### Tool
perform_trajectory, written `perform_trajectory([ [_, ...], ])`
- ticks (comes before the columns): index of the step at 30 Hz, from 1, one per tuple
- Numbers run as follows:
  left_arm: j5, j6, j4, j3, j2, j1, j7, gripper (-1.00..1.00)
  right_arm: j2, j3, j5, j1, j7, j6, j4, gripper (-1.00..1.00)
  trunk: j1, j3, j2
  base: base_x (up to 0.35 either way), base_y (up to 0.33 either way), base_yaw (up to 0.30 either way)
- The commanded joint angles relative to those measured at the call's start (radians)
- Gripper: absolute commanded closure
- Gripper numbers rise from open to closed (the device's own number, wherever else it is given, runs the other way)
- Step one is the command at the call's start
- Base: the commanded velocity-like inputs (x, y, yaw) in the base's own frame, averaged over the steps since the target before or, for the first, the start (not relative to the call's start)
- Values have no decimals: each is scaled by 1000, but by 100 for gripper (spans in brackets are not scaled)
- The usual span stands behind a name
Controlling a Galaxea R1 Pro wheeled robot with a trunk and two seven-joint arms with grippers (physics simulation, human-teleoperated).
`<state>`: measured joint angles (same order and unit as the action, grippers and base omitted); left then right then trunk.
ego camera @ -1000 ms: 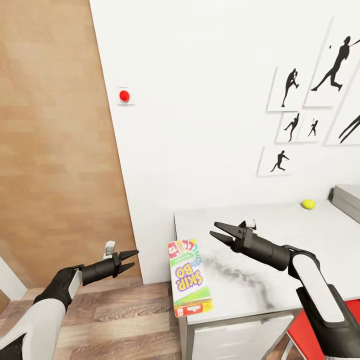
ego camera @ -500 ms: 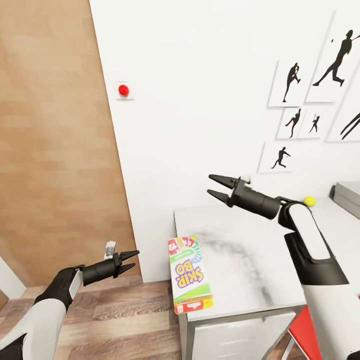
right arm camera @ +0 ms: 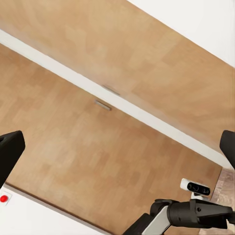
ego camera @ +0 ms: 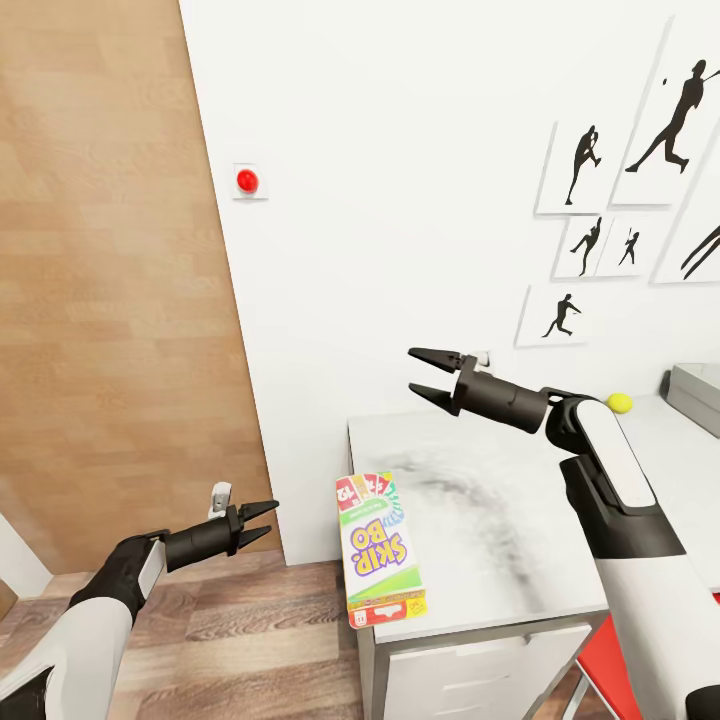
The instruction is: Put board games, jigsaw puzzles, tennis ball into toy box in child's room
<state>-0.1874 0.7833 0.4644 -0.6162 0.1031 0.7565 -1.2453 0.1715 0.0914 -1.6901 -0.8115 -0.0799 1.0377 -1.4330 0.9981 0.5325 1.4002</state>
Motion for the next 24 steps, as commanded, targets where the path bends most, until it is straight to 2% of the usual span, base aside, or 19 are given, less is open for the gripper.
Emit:
perform_trajectory([
  [1, -11, 10, 0, -8, -1, 1, -8, -100, 1, 1, -11, -1, -11, 1, 0, -100, 0, 1, 1, 0, 0, 0],
  [6, -10, 11, -1, -7, -1, 1, -8, -100, -4, 2, -15, -1, -19, 1, 0, -100, 0, 1, 1, 28, -11, 0],
  [12, -11, 11, -25, -8, -1, 1, -7, -100, -23, 10, -16, -1, -22, 1, -1, -100, 0, 1, 1, 176, -77, 0],
  [21, -10, 10, -42, -8, -1, 1, -7, -100, -29, 29, -16, -1, -24, 0, -1, -100, 0, 1, 1, 41, -29, 0],
  [24, -10, 10, -43, -8, -2, 1, -7, -100, -30, 31, -16, -1, -28, 0, -1, -100, 0, 1, 1, -1, -175, 0],
])
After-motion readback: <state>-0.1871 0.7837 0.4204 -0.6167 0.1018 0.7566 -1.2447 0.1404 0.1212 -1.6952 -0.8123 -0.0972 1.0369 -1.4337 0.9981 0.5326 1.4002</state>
